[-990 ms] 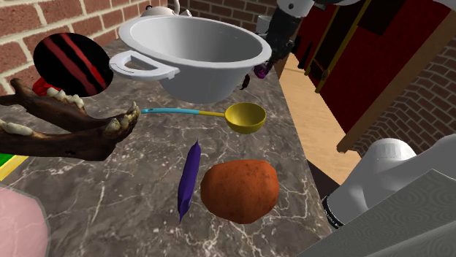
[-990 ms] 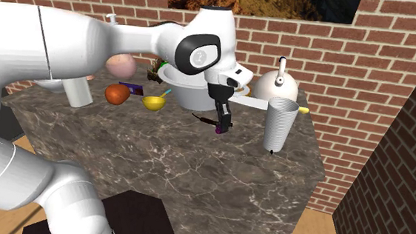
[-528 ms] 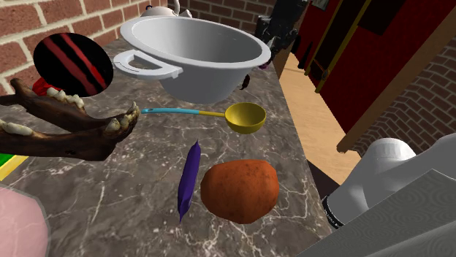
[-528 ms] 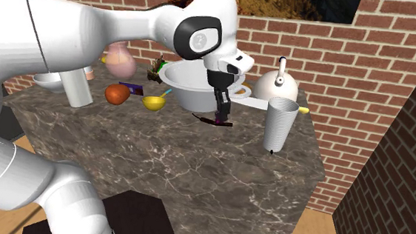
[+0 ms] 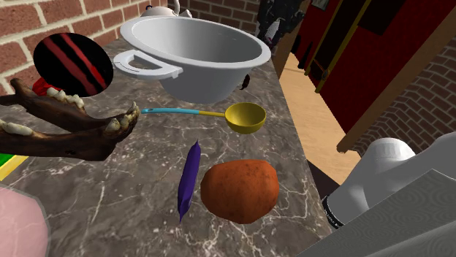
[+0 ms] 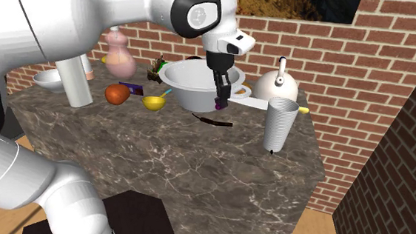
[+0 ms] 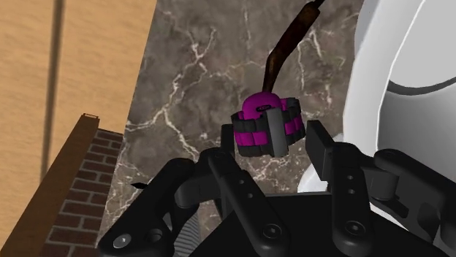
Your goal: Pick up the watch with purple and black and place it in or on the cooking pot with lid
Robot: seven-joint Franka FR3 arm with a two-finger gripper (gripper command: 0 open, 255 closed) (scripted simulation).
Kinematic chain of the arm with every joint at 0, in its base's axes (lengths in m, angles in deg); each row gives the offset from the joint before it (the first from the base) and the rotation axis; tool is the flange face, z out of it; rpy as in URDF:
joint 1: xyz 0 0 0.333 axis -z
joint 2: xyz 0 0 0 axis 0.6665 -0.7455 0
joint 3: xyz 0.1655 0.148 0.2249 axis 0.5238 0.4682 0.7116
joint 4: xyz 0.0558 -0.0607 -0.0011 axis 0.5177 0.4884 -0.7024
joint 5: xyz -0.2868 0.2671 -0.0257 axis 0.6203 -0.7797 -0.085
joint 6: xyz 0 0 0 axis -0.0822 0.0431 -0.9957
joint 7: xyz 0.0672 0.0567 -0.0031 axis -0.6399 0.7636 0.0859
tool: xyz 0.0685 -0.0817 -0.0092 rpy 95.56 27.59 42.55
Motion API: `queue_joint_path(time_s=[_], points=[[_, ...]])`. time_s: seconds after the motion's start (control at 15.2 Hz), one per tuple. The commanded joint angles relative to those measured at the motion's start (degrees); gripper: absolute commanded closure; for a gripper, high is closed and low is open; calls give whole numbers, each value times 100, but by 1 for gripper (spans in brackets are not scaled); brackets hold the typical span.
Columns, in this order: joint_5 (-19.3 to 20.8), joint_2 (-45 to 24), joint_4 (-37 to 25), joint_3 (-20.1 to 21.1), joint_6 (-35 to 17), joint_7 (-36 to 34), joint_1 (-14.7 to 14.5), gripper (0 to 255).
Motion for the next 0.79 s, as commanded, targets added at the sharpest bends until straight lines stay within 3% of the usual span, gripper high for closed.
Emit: queue_joint_path(time_s=[0.0, 0.73], points=[[-8, -55, -194, 3, 141, -3, -7, 255], [-56, -427, -1418, -8, 996, 3, -36, 255]])
